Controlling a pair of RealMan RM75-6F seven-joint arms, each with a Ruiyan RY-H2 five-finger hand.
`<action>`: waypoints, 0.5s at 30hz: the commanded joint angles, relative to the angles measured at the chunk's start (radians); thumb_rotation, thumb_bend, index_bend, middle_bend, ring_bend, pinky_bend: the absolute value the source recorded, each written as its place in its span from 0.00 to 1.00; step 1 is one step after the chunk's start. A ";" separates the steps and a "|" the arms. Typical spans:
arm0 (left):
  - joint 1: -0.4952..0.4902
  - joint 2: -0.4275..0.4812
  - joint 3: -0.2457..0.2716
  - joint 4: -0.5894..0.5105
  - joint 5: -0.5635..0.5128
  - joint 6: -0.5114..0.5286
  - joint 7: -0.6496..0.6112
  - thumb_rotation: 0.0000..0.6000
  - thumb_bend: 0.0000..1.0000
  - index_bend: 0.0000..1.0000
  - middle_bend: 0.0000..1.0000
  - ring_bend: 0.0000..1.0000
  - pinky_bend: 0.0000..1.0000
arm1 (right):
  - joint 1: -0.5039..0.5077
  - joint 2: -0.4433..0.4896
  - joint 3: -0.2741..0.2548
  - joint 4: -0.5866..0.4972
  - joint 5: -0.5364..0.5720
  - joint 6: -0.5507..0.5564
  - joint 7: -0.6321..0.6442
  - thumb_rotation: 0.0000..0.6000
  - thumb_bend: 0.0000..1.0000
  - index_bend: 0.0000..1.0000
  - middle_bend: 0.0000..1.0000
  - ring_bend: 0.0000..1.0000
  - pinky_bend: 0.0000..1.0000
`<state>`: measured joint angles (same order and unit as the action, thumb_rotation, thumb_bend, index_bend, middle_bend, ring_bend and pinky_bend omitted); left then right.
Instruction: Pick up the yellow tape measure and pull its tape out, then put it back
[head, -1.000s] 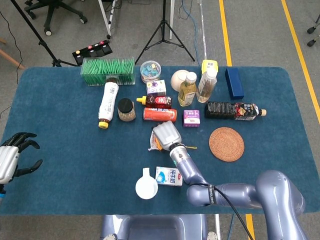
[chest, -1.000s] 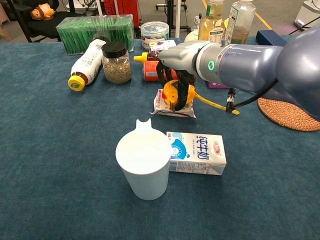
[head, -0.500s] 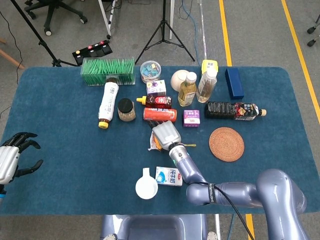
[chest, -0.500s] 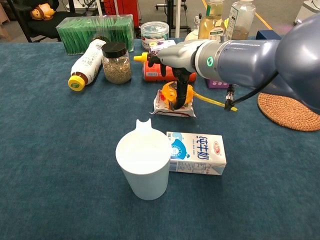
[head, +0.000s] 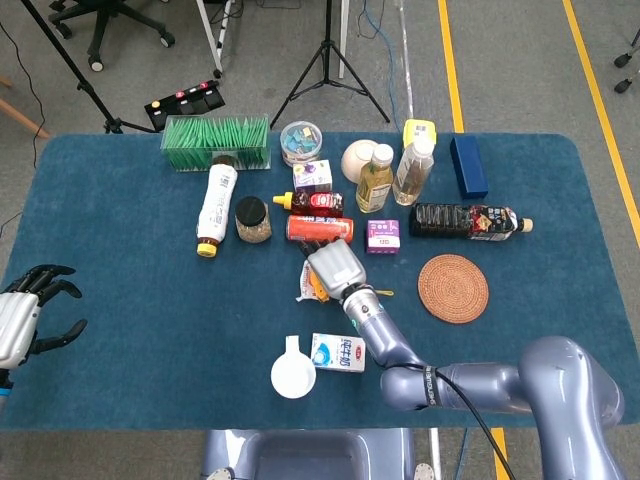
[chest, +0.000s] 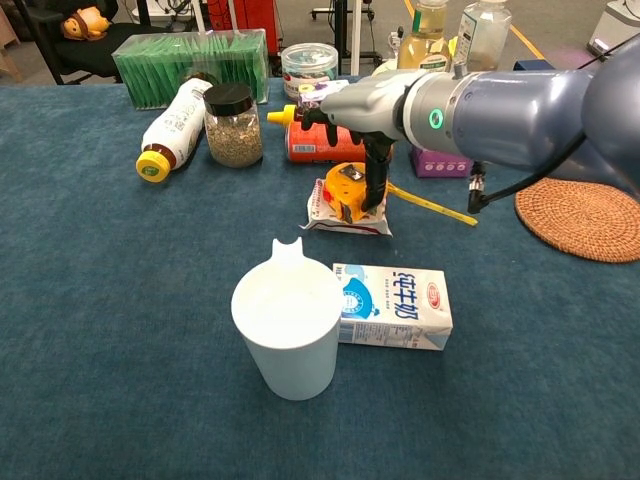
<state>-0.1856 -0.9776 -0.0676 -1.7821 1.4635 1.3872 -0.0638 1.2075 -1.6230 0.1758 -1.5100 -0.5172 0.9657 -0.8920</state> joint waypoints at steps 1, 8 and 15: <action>0.001 -0.001 0.000 0.000 -0.001 0.000 0.000 1.00 0.23 0.42 0.26 0.16 0.29 | -0.010 0.022 -0.015 -0.004 -0.037 -0.004 0.014 1.00 0.00 0.03 0.20 0.27 0.28; 0.001 -0.005 0.001 0.000 -0.008 -0.004 0.005 1.00 0.23 0.42 0.26 0.16 0.29 | -0.043 0.086 -0.025 -0.005 -0.105 -0.022 0.078 1.00 0.00 0.07 0.23 0.28 0.28; -0.002 -0.003 -0.002 -0.010 -0.004 -0.002 0.018 1.00 0.23 0.42 0.26 0.16 0.29 | -0.057 0.148 -0.035 -0.047 -0.100 -0.065 0.109 1.00 0.05 0.23 0.37 0.42 0.36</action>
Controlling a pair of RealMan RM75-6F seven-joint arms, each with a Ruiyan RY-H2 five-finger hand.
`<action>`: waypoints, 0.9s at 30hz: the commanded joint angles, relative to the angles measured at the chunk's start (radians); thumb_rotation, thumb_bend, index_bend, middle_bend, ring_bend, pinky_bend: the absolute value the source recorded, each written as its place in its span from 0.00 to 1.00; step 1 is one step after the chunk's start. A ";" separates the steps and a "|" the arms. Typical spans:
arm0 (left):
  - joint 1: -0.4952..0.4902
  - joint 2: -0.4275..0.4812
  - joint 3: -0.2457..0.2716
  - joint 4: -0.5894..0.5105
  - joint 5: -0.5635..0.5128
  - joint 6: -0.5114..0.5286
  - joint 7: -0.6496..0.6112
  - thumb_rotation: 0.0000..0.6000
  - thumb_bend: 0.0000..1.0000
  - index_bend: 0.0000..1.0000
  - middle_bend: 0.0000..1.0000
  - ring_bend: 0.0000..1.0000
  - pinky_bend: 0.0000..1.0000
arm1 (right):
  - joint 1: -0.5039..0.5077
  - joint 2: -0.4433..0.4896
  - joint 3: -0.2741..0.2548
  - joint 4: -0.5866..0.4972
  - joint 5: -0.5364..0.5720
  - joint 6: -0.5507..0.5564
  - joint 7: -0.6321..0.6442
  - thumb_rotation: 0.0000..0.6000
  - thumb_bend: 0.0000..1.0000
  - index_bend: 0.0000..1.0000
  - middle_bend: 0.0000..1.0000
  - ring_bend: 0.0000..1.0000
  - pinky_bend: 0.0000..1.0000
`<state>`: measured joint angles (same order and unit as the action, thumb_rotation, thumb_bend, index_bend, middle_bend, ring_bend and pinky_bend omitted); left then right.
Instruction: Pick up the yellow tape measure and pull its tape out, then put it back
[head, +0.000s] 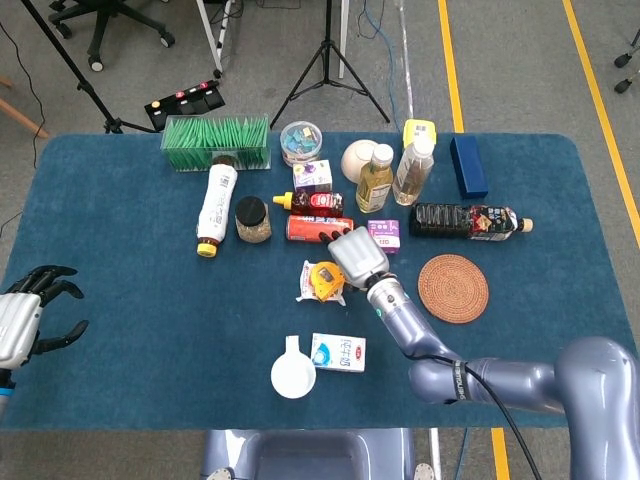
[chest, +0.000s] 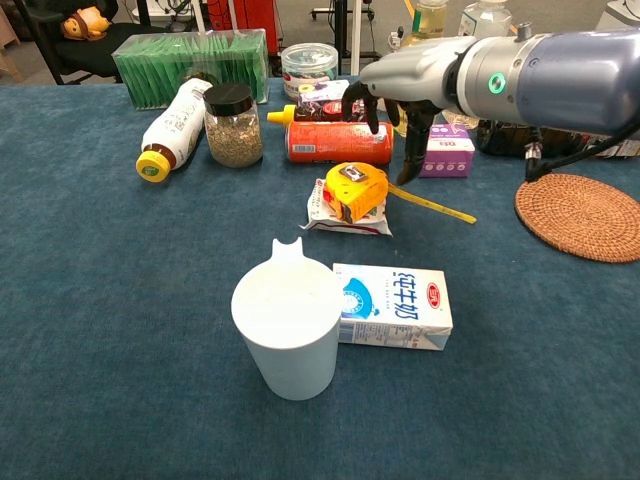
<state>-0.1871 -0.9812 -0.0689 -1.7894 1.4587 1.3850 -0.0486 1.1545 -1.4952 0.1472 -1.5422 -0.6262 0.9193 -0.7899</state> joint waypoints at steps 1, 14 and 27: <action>-0.001 0.001 -0.001 -0.004 0.000 0.000 0.004 1.00 0.23 0.42 0.26 0.16 0.29 | -0.003 0.026 -0.010 -0.019 0.017 -0.025 0.006 1.00 0.06 0.24 0.38 0.43 0.37; -0.003 0.003 0.000 -0.014 0.000 -0.001 0.017 1.00 0.23 0.42 0.26 0.16 0.29 | 0.026 0.076 -0.066 -0.062 0.102 -0.079 -0.033 1.00 0.07 0.28 0.40 0.45 0.38; -0.005 0.002 0.001 -0.021 0.001 -0.005 0.025 1.00 0.23 0.42 0.26 0.16 0.29 | 0.058 0.101 -0.113 -0.101 0.148 -0.082 -0.046 1.00 0.07 0.32 0.41 0.46 0.38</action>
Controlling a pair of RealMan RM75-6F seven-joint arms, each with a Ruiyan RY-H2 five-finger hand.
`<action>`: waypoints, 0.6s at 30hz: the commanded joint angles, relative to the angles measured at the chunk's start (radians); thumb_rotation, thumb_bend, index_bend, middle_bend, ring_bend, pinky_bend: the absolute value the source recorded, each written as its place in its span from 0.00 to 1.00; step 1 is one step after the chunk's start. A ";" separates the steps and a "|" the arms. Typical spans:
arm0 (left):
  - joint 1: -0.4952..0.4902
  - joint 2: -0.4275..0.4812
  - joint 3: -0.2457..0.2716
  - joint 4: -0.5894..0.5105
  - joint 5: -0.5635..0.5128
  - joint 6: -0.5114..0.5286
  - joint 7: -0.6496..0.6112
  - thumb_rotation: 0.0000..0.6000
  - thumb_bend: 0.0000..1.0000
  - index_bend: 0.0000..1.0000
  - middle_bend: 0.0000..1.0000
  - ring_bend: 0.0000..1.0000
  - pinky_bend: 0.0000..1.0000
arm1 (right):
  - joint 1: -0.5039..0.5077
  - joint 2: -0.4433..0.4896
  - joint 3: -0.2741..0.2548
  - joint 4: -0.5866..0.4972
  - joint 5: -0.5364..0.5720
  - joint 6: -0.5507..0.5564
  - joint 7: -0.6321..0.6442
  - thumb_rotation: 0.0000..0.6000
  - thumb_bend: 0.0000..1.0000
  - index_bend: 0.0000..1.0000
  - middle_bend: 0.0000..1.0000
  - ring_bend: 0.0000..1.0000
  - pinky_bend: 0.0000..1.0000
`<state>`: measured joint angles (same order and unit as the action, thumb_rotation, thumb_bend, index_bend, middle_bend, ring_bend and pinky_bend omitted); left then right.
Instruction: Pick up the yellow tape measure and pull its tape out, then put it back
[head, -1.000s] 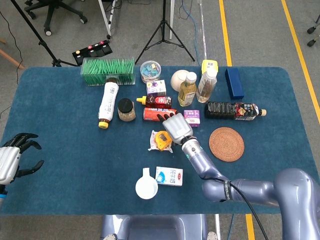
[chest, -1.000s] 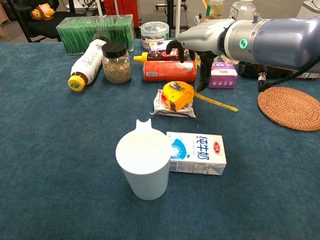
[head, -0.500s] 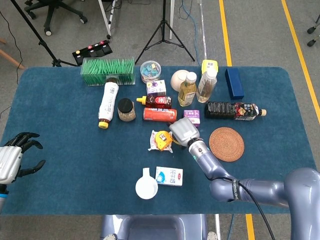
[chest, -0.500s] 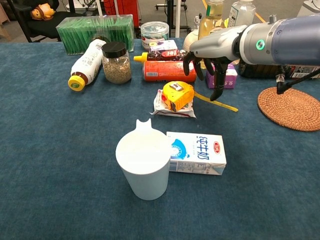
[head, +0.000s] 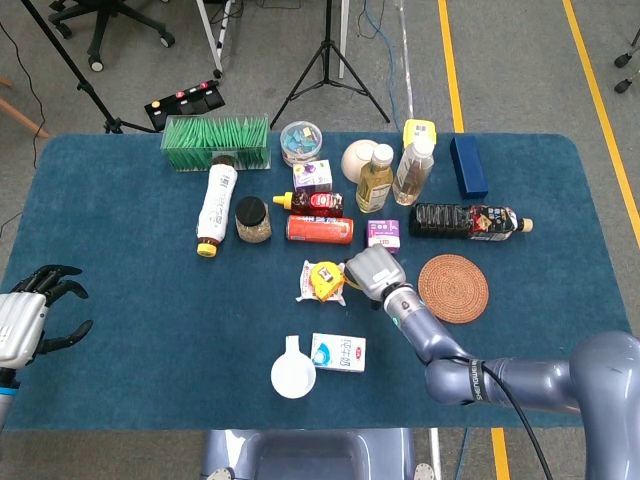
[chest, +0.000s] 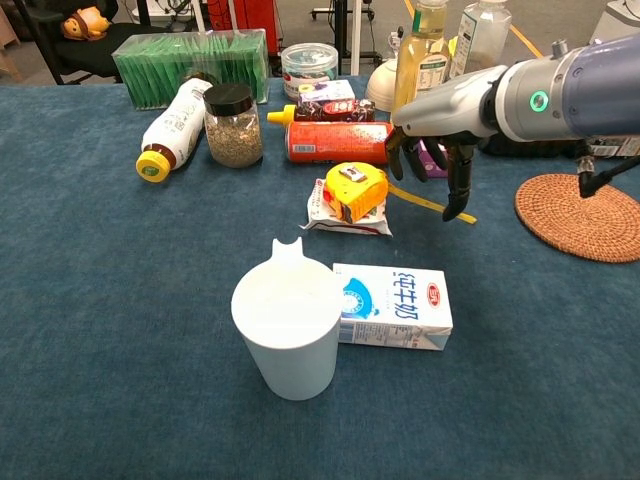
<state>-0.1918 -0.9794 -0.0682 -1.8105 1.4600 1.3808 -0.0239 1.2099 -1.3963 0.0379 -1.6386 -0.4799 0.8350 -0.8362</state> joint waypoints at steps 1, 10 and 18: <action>0.000 0.000 0.000 0.001 -0.001 -0.002 -0.001 1.00 0.23 0.42 0.26 0.16 0.29 | 0.005 0.002 -0.005 -0.009 0.002 0.004 0.001 1.00 0.07 0.32 0.41 0.46 0.38; 0.003 -0.002 0.003 0.009 0.001 0.001 -0.011 1.00 0.23 0.42 0.26 0.16 0.29 | 0.025 -0.012 -0.012 -0.031 0.015 0.016 0.006 1.00 0.06 0.32 0.41 0.47 0.39; 0.007 -0.007 0.008 0.029 0.007 0.003 -0.033 1.00 0.23 0.42 0.26 0.16 0.29 | 0.040 -0.018 -0.017 -0.071 0.038 0.050 -0.002 1.00 0.06 0.32 0.41 0.47 0.40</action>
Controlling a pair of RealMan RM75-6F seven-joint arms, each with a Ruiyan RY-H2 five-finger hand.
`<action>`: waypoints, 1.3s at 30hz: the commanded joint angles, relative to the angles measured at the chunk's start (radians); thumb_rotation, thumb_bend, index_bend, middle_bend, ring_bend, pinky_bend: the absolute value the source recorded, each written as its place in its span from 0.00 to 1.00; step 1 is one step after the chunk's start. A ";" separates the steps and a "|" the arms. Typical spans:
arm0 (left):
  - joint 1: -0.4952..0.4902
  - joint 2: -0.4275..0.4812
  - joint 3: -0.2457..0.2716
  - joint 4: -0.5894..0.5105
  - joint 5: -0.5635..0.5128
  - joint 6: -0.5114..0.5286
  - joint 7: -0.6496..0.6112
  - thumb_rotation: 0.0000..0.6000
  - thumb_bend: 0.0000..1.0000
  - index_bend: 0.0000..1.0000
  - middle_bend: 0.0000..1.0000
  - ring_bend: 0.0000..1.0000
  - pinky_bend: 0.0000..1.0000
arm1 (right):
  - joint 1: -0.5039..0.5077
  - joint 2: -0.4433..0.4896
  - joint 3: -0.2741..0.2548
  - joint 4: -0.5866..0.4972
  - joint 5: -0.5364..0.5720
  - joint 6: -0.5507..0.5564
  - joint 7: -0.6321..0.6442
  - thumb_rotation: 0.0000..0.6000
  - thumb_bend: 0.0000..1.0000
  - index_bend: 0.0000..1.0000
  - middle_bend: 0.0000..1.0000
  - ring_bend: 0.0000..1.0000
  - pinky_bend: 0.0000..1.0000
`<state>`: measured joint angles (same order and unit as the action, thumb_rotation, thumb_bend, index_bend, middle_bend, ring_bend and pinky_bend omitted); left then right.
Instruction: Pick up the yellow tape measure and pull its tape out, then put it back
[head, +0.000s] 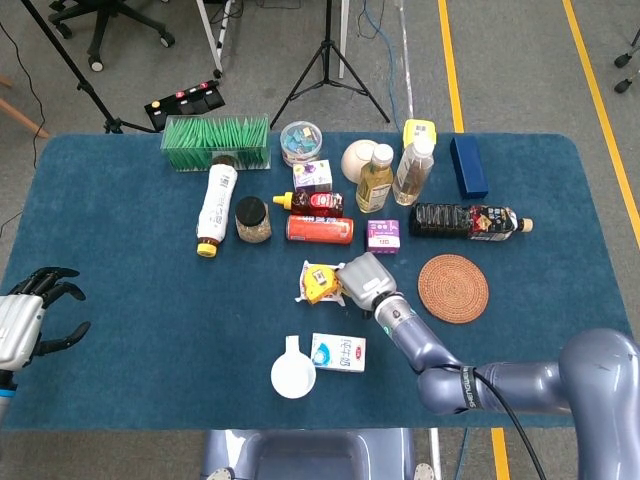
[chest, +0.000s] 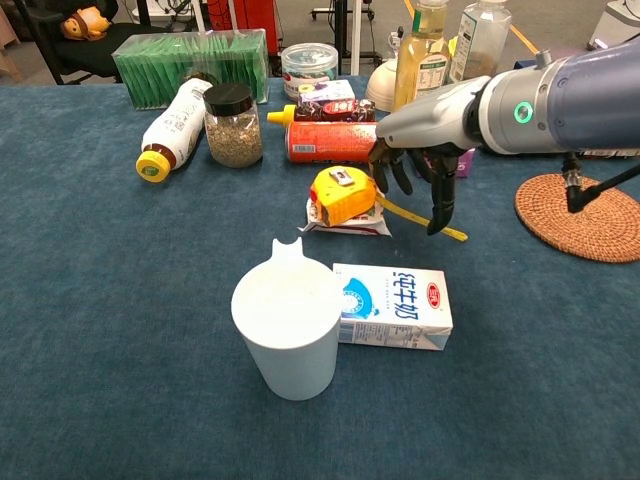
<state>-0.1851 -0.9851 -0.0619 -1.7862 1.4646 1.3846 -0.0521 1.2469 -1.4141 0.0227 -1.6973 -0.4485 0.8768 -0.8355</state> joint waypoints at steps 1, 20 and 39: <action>0.000 -0.002 0.002 0.007 0.003 -0.002 -0.007 1.00 0.23 0.42 0.26 0.16 0.29 | 0.005 0.000 -0.004 -0.018 0.010 0.012 -0.005 1.00 0.06 0.32 0.41 0.47 0.40; 0.001 -0.002 0.001 0.011 0.012 0.006 -0.016 1.00 0.23 0.42 0.26 0.16 0.29 | -0.055 0.087 0.019 -0.121 -0.144 0.061 0.112 1.00 0.06 0.15 0.29 0.33 0.37; 0.016 0.003 0.003 0.019 -0.021 0.007 -0.017 1.00 0.23 0.42 0.26 0.16 0.29 | -0.081 -0.007 0.076 0.133 -0.441 -0.128 0.361 1.00 0.04 0.08 0.21 0.25 0.29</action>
<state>-0.1691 -0.9828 -0.0588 -1.7676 1.4439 1.3909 -0.0691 1.1617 -1.4077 0.0932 -1.5872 -0.8684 0.7691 -0.4914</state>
